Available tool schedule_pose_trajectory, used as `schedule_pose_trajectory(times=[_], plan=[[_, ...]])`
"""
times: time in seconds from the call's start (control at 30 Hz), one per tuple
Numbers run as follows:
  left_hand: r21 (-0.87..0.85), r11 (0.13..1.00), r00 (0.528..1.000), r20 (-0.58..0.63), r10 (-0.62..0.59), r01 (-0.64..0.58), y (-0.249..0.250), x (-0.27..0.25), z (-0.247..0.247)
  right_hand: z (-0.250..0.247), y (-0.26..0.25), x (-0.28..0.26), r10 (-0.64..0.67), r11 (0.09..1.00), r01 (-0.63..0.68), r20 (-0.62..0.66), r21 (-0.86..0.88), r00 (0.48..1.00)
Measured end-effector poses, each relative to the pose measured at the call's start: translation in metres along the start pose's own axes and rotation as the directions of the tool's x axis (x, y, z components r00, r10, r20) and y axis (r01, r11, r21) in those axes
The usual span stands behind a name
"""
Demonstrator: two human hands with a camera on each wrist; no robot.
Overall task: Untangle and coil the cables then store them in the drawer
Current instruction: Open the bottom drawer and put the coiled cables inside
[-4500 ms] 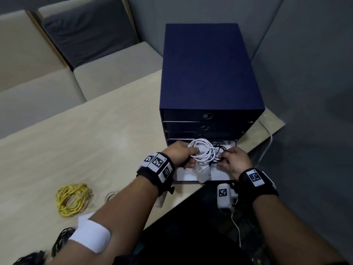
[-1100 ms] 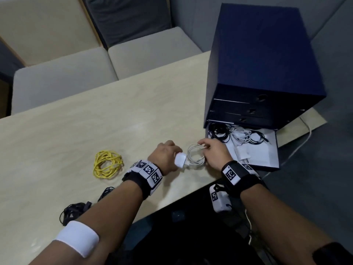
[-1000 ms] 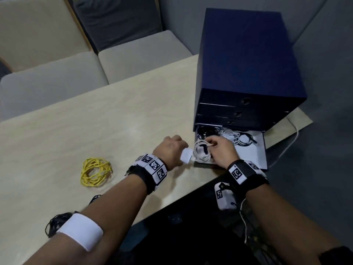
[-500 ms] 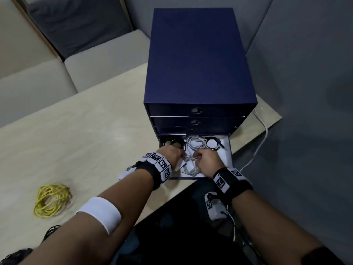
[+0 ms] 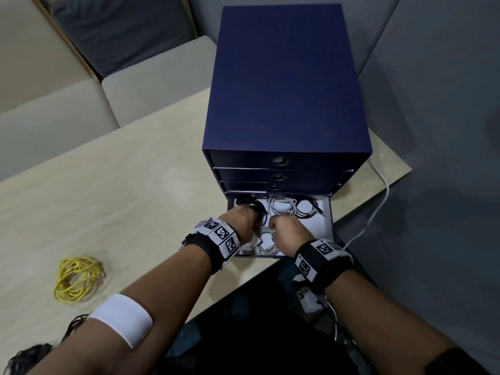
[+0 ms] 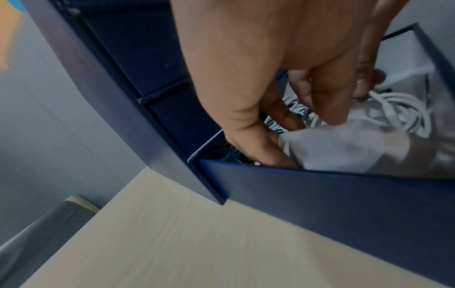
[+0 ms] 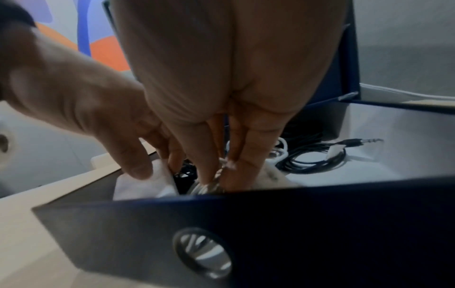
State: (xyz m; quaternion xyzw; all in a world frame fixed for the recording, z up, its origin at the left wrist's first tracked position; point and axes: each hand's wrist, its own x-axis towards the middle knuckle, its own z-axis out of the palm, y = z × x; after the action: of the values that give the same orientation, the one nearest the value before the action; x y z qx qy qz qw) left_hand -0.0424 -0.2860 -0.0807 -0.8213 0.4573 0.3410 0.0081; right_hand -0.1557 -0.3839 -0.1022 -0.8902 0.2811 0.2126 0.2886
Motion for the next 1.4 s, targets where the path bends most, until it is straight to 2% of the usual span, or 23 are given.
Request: schedule_pose_trajectory(times=[0.1,0.23,0.33,0.4,0.47,0.53,0.67,0.77,0.8,0.87,0.97,1.13,1.17,1.27,1.3,1.33,1.4], plan=[[0.033,0.999,0.999,0.041,0.01,-0.011,-0.002,-0.003,0.0,0.006,-0.007,0.0,-0.038,0.999,0.038,-0.003,-0.033,0.999],[0.04,0.998,0.999,0.033,0.037,-0.038,-0.005,-0.001,0.002,0.006,-0.007,-0.002,-0.026,0.993,0.024,-0.016,-0.115,1.0],[0.009,0.998,0.998,0.025,0.056,-0.056,-0.01,-0.002,0.006,0.003,-0.008,-0.002,-0.009,0.997,0.009,-0.002,-0.08,1.0],[-0.028,0.997,0.996,-0.046,0.071,-0.072,-0.012,-0.005,0.008,-0.001,-0.012,-0.002,-0.016,0.999,0.015,-0.023,-0.033,1.0],[-0.087,0.992,0.984,-0.167,0.07,-0.086,-0.013,-0.01,0.009,-0.006,-0.019,0.0,-0.048,0.999,0.049,-0.051,0.021,0.998],[-0.196,0.978,0.966,-0.258,0.023,-0.075,-0.018,-0.017,0.004,-0.011,-0.032,-0.001,-0.079,0.994,0.084,-0.068,0.071,0.995],[-0.432,0.901,0.927,-0.354,-0.125,-0.044,-0.046,-0.042,-0.008,-0.014,-0.066,-0.003,-0.14,0.977,0.158,-0.128,0.145,0.982],[-0.542,0.84,0.906,-0.354,-0.233,0.004,-0.062,-0.061,-0.009,-0.008,-0.082,-0.003,-0.152,0.969,0.171,-0.115,0.177,0.982],[-0.602,0.797,0.871,-0.363,-0.332,0.053,-0.097,-0.095,0.004,0.014,-0.124,-0.003,-0.234,0.961,0.239,-0.048,0.138,0.971],[-0.64,0.762,0.867,-0.323,-0.381,0.096,-0.105,-0.105,0.012,0.023,-0.134,-0.002,-0.246,0.961,0.246,-0.016,0.127,0.969],[-0.7,0.69,0.802,-0.298,-0.517,0.185,-0.15,-0.151,0.036,0.061,-0.185,-0.004,-0.33,0.944,0.325,0.112,0.062,0.937],[-0.785,0.55,0.643,-0.269,-0.717,0.286,-0.218,-0.226,0.071,0.121,-0.253,-0.016,-0.417,0.903,0.429,0.289,0.022,0.862],[-0.804,0.513,0.592,-0.264,-0.761,0.301,-0.231,-0.238,0.078,0.133,-0.264,-0.017,-0.417,0.9,0.435,0.314,0.016,0.853],[-0.849,0.416,0.393,-0.278,-0.877,0.326,-0.272,-0.283,0.106,0.172,-0.298,-0.025,-0.416,0.89,0.455,0.36,-0.027,0.835],[-0.851,0.399,0.355,-0.277,-0.893,0.341,-0.28,-0.292,0.114,0.179,-0.303,-0.027,-0.408,0.889,0.456,0.372,-0.046,0.833],[-0.848,0.371,0.336,-0.247,-0.909,0.379,-0.289,-0.301,0.122,0.188,-0.309,-0.029,-0.413,0.878,0.473,0.39,-0.068,0.823],[-0.784,0.291,0.338,-0.111,-0.935,0.548,-0.303,-0.32,0.14,0.209,-0.323,-0.032,-0.411,0.855,0.502,0.42,-0.13,0.809]])
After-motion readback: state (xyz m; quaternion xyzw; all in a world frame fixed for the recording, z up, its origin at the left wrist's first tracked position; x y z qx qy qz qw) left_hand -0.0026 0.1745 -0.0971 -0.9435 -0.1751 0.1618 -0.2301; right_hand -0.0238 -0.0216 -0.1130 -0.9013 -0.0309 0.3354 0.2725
